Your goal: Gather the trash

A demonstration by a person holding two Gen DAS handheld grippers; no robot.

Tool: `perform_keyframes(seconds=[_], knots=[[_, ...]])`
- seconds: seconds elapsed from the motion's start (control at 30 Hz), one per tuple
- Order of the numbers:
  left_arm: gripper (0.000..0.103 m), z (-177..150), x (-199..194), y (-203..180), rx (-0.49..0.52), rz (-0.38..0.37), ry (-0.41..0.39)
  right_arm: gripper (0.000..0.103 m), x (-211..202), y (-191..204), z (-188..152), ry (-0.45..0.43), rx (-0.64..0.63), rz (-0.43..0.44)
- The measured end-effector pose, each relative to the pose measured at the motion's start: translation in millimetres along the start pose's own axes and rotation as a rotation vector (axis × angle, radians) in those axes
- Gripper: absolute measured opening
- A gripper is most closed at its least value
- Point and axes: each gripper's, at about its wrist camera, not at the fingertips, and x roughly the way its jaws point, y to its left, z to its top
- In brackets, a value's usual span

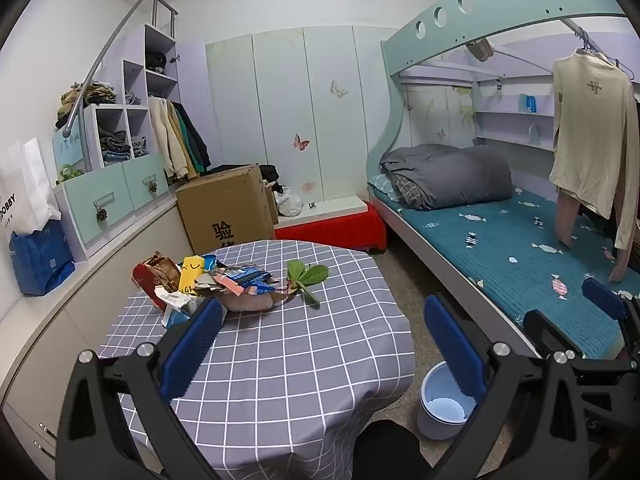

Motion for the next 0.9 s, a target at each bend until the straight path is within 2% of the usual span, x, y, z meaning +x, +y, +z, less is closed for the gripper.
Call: perform_keyframes(seconds=[0.9], knots=[[0.099, -2.5, 0.7, 2.5, -0.011, -0.003, 0.002, 0.098, 4.3, 7.2, -5.0, 0.027, -0.005, -0.003]])
